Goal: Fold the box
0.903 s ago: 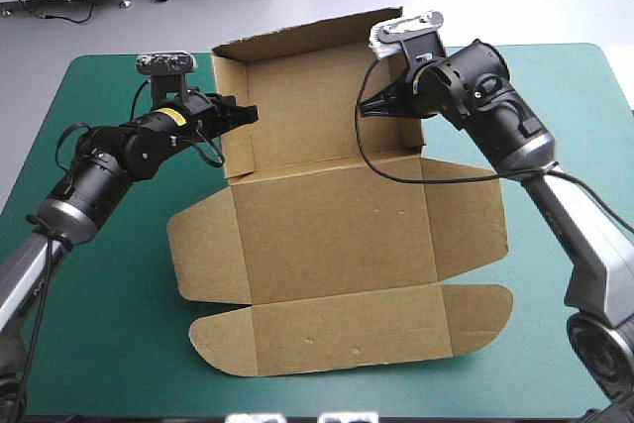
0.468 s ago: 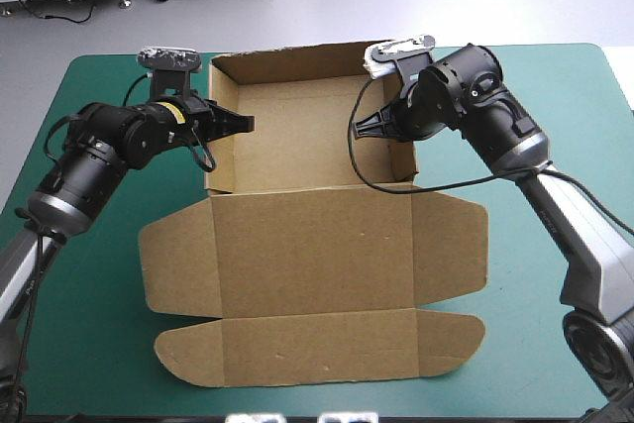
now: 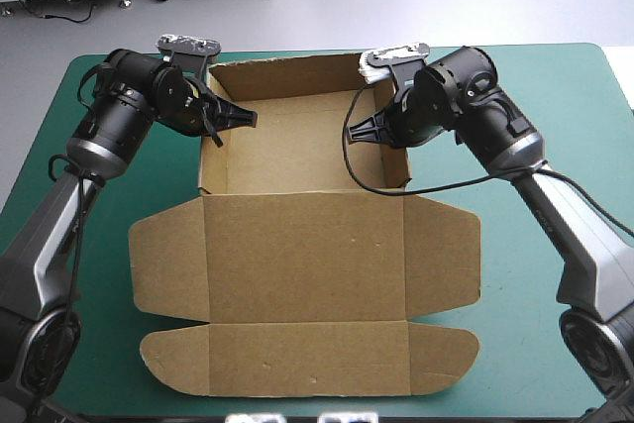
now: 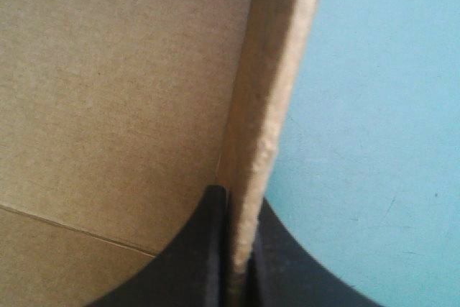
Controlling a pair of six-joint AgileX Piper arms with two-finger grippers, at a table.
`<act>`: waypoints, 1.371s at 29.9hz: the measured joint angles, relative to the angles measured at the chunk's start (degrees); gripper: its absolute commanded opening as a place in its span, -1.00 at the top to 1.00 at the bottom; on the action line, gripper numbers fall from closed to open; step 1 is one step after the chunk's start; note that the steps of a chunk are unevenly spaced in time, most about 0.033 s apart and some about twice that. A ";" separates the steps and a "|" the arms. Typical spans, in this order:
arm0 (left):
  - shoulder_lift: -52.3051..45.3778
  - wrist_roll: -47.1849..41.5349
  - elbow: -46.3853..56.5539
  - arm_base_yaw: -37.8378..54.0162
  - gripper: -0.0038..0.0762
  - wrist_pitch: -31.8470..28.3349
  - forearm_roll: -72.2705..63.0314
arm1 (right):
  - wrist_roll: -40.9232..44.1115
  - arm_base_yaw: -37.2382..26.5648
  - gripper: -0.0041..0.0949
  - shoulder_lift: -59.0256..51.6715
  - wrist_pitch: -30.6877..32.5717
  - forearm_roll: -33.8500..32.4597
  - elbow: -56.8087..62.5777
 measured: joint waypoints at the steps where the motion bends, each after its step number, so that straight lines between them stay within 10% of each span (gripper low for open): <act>1: 0.68 0.00 -0.07 0.00 0.92 0.04 -0.08 | 0.06 -0.14 0.95 0.11 0.00 -0.11 0.01; 41: 18.70 5.12 -1.30 2.92 0.91 -1.23 -8.89 | -5.66 -7.64 0.93 18.28 0.04 7.41 0.18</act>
